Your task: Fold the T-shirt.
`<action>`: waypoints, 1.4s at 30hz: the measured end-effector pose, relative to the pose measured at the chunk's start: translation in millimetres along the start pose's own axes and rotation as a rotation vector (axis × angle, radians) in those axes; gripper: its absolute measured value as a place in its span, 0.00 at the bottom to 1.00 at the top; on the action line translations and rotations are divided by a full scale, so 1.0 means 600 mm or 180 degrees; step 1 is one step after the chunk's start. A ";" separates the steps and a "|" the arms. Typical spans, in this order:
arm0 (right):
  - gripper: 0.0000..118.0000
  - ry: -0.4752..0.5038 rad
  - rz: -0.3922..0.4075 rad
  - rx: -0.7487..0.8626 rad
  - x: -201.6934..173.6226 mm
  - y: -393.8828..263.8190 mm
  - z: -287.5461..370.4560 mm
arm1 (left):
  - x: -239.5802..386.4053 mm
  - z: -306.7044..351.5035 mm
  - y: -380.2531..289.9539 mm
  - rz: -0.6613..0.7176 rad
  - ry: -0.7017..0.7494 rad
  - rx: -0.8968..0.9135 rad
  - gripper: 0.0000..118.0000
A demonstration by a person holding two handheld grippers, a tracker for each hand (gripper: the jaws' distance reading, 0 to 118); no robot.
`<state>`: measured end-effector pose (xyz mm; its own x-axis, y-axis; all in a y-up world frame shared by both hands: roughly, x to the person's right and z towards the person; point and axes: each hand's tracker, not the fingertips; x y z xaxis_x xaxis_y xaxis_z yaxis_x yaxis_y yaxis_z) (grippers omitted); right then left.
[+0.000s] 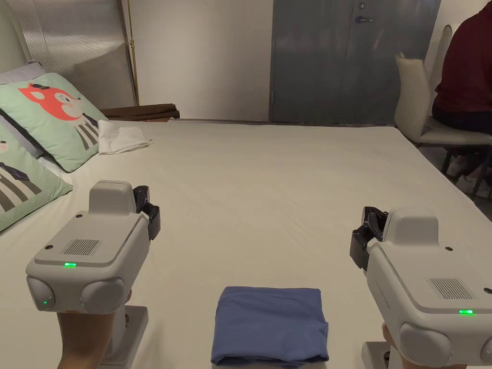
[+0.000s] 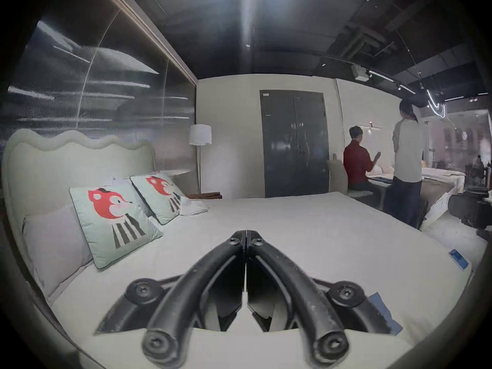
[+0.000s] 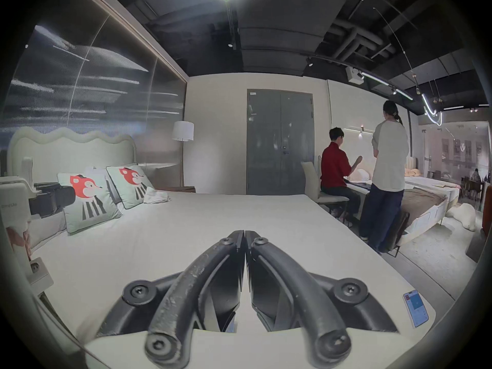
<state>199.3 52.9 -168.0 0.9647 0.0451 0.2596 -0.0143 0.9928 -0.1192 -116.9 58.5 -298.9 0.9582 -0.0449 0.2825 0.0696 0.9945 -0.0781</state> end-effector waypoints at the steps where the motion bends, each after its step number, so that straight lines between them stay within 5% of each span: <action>1: 0.00 0.0008 0.0003 -0.0009 -0.002 -0.002 -0.003 | 0.000 -0.001 -0.001 0.0008 -0.0001 -0.0008 0.00; 14: 0.00 0.0441 0.0117 -0.1414 -0.063 -0.189 -0.128 | 0.005 -0.018 -0.022 0.0045 -0.0068 -0.0132 0.00; 22: 0.00 0.0433 0.0125 -0.2275 -0.085 -0.300 -0.172 | 0.011 -0.038 -0.049 0.0074 -0.0147 -0.0308 0.00; 34: 0.00 0.0416 0.0062 -0.2180 -0.080 -0.299 -0.172 | 0.042 -0.111 -0.174 0.0718 -0.0904 -0.1748 0.00; 35: 0.00 0.0424 0.0036 -0.2189 -0.078 -0.298 -0.172 | 0.048 -0.121 -0.186 0.0738 -0.0934 -0.1931 0.09; 37: 0.00 0.0441 0.0008 -0.2201 -0.076 -0.298 -0.172 | 0.056 -0.139 -0.208 0.0931 -0.1051 -0.2219 0.50; 38: 0.00 0.0449 -0.0004 -0.2203 -0.075 -0.300 -0.173 | 0.059 -0.149 -0.219 0.1066 -0.1081 -0.2384 0.78; 39: 0.00 0.0457 -0.0022 -0.2205 -0.073 -0.300 -0.173 | 0.063 -0.158 -0.229 0.1150 -0.1103 -0.2518 0.91; 42: 0.00 0.0476 -0.0048 -0.2213 -0.071 -0.302 -0.175 | 0.071 -0.170 -0.245 0.1200 -0.1117 -0.2533 0.93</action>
<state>188.3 -140.4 -258.4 0.9899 -0.0334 0.1378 0.1225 0.6899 -0.7134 -58.2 -99.2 -373.2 0.8271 0.4258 0.3668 0.0653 0.5755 -0.8152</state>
